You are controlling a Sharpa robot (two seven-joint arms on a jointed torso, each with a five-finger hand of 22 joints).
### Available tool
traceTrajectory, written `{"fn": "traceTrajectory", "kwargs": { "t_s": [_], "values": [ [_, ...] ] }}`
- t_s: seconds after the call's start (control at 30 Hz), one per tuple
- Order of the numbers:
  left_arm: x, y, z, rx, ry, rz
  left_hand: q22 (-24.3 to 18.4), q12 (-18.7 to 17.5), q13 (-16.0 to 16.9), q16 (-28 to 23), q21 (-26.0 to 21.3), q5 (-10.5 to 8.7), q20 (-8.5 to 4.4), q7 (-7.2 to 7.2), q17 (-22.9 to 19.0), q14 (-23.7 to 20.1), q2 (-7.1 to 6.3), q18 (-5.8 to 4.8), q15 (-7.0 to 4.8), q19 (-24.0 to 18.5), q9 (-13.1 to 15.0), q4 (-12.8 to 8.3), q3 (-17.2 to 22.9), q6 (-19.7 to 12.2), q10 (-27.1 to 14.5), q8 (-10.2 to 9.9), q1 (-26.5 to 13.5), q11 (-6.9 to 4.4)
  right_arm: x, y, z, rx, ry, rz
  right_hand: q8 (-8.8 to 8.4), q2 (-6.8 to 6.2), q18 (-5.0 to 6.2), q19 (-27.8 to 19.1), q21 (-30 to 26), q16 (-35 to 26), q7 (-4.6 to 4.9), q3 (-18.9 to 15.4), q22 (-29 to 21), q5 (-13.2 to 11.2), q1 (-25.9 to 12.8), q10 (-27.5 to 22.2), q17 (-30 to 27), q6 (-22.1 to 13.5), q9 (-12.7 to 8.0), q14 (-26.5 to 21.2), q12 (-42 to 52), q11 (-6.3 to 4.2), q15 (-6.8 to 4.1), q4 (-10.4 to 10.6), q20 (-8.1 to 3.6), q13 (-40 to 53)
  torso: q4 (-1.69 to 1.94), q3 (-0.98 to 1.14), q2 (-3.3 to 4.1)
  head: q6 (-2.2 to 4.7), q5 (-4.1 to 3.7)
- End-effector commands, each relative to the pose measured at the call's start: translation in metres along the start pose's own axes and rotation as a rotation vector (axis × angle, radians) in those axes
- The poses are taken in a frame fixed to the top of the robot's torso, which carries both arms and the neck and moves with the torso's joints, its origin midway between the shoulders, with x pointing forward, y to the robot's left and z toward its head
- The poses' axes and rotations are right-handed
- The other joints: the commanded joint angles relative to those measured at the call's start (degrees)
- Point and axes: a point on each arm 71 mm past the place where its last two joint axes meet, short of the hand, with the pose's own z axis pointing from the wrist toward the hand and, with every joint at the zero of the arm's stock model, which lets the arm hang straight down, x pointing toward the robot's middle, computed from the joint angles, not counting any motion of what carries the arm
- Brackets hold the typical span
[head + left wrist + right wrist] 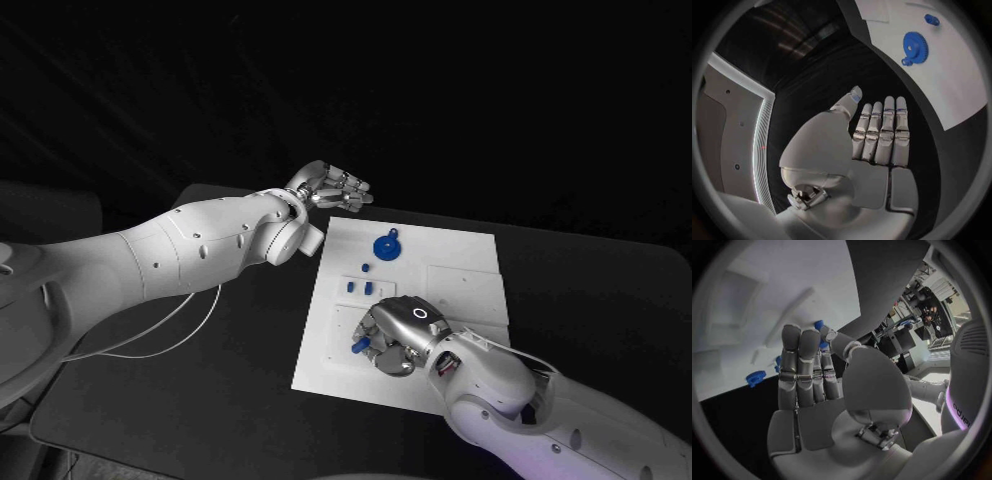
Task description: Assemble the parts on the task board
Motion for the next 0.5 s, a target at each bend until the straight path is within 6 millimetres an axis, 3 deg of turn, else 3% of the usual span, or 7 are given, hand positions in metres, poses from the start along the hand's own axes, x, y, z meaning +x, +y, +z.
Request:
{"fn": "traceTrajectory", "kwargs": {
  "t_s": [0.03,0.5],
  "values": [
    [0.0012,-0.0016,0.0003,0.012,0.010,-0.008,-0.1,0.0,-0.1,-0.2,0.3,0.30,0.21,0.14,0.0,-0.2,0.57,-0.74,0.07,-0.1,-0.1,-0.2,0.0,-0.2,-0.4,0.1,-0.2,-0.03,0.0028,0.0002,-0.0005,0.005,0.024,-0.023,0.22,0.42,0.59,1.6,0.0,-0.2,-0.04,0.2,0.0,0.2,0.0,2.4,0.0,0.5,0.1,0.0,0.1,-2.01,-0.38,-0.2,-0.44,0.1,-0.02,-0.01,0.00,-0.03,0.01],
    [0.0029,-0.0021,0.0010,0.011,0.012,-0.009,-0.1,0.0,-0.1,-0.2,0.3,0.30,0.21,0.14,0.0,-0.2,0.57,-0.74,0.07,-0.1,-0.1,-0.2,0.0,-0.2,-0.4,0.1,-0.2,-0.03,0.0061,0.0098,0.0037,-0.015,0.032,-0.065,0.21,0.19,0.50,1.6,0.0,-0.1,-0.06,0.8,0.8,0.2,-0.3,2.5,0.1,0.5,0.0,-0.1,0.1,-2.00,-0.39,-0.5,-0.45,0.1,0.00,-0.12,-0.03,-0.03,-0.26]
  ]
}}
